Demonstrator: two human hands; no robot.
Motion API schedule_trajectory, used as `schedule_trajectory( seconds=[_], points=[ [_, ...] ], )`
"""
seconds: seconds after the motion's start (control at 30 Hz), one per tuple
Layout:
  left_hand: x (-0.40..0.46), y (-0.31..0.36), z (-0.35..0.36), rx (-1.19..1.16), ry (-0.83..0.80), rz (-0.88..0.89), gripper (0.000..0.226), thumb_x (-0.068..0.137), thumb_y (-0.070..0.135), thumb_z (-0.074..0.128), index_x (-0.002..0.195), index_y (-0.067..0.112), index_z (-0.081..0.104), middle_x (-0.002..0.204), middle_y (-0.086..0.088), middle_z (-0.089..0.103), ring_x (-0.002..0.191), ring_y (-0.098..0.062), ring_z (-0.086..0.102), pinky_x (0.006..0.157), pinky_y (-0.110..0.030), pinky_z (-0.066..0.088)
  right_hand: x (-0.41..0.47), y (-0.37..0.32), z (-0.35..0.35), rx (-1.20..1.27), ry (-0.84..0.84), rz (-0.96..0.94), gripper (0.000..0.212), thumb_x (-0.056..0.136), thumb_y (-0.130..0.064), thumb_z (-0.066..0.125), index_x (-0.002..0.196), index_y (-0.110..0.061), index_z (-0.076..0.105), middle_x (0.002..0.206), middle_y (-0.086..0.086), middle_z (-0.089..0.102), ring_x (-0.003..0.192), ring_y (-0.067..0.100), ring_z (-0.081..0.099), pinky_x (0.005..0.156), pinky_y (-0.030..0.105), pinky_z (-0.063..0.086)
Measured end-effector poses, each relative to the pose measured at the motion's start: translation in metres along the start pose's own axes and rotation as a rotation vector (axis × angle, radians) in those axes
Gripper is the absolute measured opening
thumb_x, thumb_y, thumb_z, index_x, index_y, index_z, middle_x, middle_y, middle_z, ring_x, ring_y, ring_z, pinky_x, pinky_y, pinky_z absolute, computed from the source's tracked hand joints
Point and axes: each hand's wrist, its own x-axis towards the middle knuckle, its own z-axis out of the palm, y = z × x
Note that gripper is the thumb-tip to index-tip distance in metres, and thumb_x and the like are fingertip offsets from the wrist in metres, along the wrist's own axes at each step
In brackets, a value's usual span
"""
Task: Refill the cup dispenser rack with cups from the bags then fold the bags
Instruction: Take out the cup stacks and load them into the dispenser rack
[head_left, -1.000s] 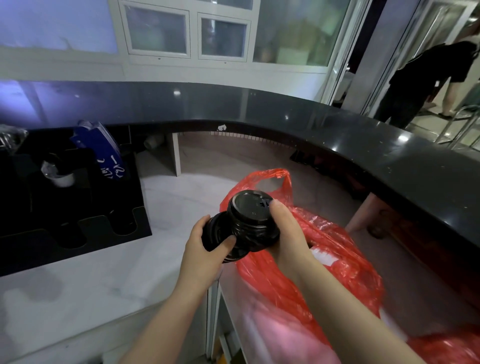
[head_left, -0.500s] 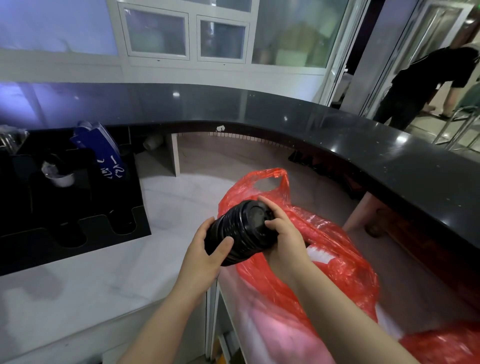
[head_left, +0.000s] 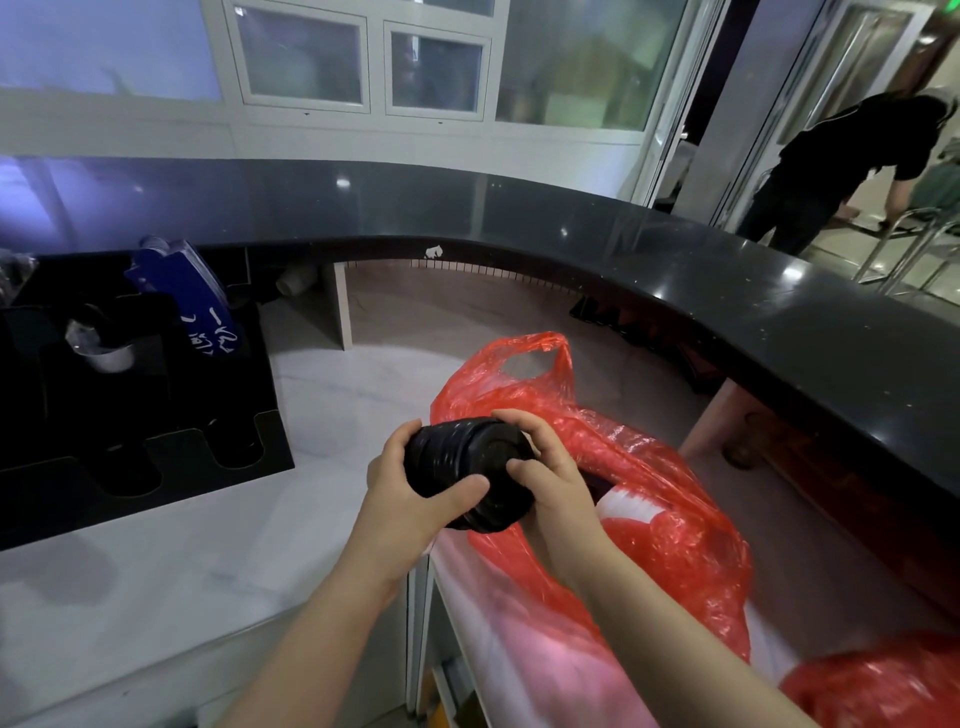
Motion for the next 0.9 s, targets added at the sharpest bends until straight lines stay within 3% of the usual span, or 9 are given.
schedule_trajectory(
  seconds=[0.13, 0.23, 0.4, 0.53, 0.6, 0.67, 0.73, 0.8, 0.9],
  points=[
    [-0.003, -0.001, 0.005, 0.041, 0.043, 0.044, 0.096, 0.042, 0.051, 0.069, 0.132, 0.036, 0.039, 0.135, 0.001, 0.043, 0.12, -0.016, 0.05, 0.101, -0.04, 0.046, 0.0, 0.0, -0.007, -0.026, -0.057, 0.03, 0.044, 0.071, 0.003, 0.049, 0.108, -0.018, 0.061, 0.109, 0.011, 0.059, 0.099, 0.03, 0.055, 0.09, 0.047, 0.047],
    [-0.005, -0.005, 0.002, 0.013, 0.004, 0.039, 0.086, 0.043, 0.049, 0.071, 0.124, 0.044, 0.043, 0.134, 0.003, 0.046, 0.119, -0.013, 0.051, 0.095, -0.032, 0.048, 0.0, 0.002, -0.014, -0.052, -0.108, 0.052, 0.046, 0.069, 0.002, 0.053, 0.109, -0.018, 0.06, 0.112, 0.013, 0.059, 0.099, 0.029, 0.057, 0.084, 0.04, 0.05],
    [0.002, -0.005, -0.004, 0.016, -0.131, -0.018, 0.103, 0.041, 0.048, 0.08, 0.135, 0.04, 0.039, 0.138, 0.002, 0.043, 0.121, -0.014, 0.051, 0.098, -0.034, 0.048, 0.001, 0.004, -0.022, -0.105, -0.139, -0.022, 0.044, 0.076, 0.0, 0.062, 0.116, -0.019, 0.059, 0.119, 0.011, 0.06, 0.107, 0.027, 0.06, 0.087, 0.037, 0.051],
    [0.005, -0.005, -0.001, -0.138, -0.117, -0.024, 0.084, 0.042, 0.028, 0.08, 0.12, 0.036, 0.05, 0.116, 0.003, 0.063, 0.095, -0.005, 0.066, 0.073, -0.021, 0.053, 0.004, -0.004, -0.028, -0.283, -0.219, -0.032, 0.046, 0.079, -0.004, 0.065, 0.12, -0.023, 0.058, 0.114, -0.006, 0.067, 0.11, 0.019, 0.062, 0.091, 0.034, 0.052],
    [0.008, -0.007, -0.001, -0.186, -0.089, -0.046, 0.075, 0.048, 0.019, 0.078, 0.117, 0.033, 0.052, 0.112, 0.003, 0.065, 0.091, -0.004, 0.067, 0.074, -0.024, 0.054, 0.007, -0.012, -0.036, -0.341, -0.192, -0.033, 0.038, 0.084, -0.01, 0.063, 0.121, -0.02, 0.059, 0.115, -0.006, 0.067, 0.112, 0.015, 0.061, 0.094, 0.029, 0.05],
    [0.011, -0.008, -0.004, -0.198, -0.057, -0.054, 0.073, 0.053, 0.017, 0.074, 0.121, 0.03, 0.051, 0.116, 0.002, 0.063, 0.098, -0.007, 0.065, 0.085, -0.033, 0.053, 0.015, -0.021, -0.052, -0.551, -0.058, -0.072, 0.028, 0.089, -0.008, 0.063, 0.115, -0.017, 0.063, 0.112, -0.005, 0.068, 0.106, 0.008, 0.063, 0.091, 0.023, 0.049],
    [0.014, -0.011, -0.007, -0.213, -0.025, -0.067, 0.073, 0.055, 0.018, 0.073, 0.123, 0.03, 0.05, 0.119, 0.003, 0.062, 0.104, -0.01, 0.062, 0.091, -0.037, 0.051, 0.024, -0.029, -0.073, -1.071, 0.092, -0.072, 0.022, 0.088, -0.009, 0.061, 0.107, -0.02, 0.066, 0.105, -0.008, 0.069, 0.097, 0.007, 0.064, 0.086, 0.025, 0.05],
    [0.017, -0.013, -0.01, -0.229, -0.003, -0.094, 0.073, 0.056, 0.021, 0.074, 0.124, 0.032, 0.05, 0.119, 0.005, 0.062, 0.103, -0.009, 0.062, 0.083, -0.031, 0.052, 0.032, -0.03, -0.092, -1.526, 0.093, 0.04, 0.023, 0.087, -0.011, 0.055, 0.103, -0.021, 0.068, 0.102, -0.004, 0.069, 0.092, 0.015, 0.064, 0.075, 0.029, 0.053],
    [0.021, -0.017, -0.012, -0.238, -0.003, -0.125, 0.07, 0.063, 0.017, 0.079, 0.125, 0.032, 0.05, 0.118, 0.005, 0.063, 0.1, -0.008, 0.064, 0.069, -0.022, 0.051, 0.042, -0.018, -0.101, -1.794, 0.007, 0.263, 0.021, 0.083, -0.011, 0.05, 0.089, -0.017, 0.069, 0.082, 0.003, 0.067, 0.07, 0.02, 0.064, 0.049, 0.025, 0.043]
  ],
)
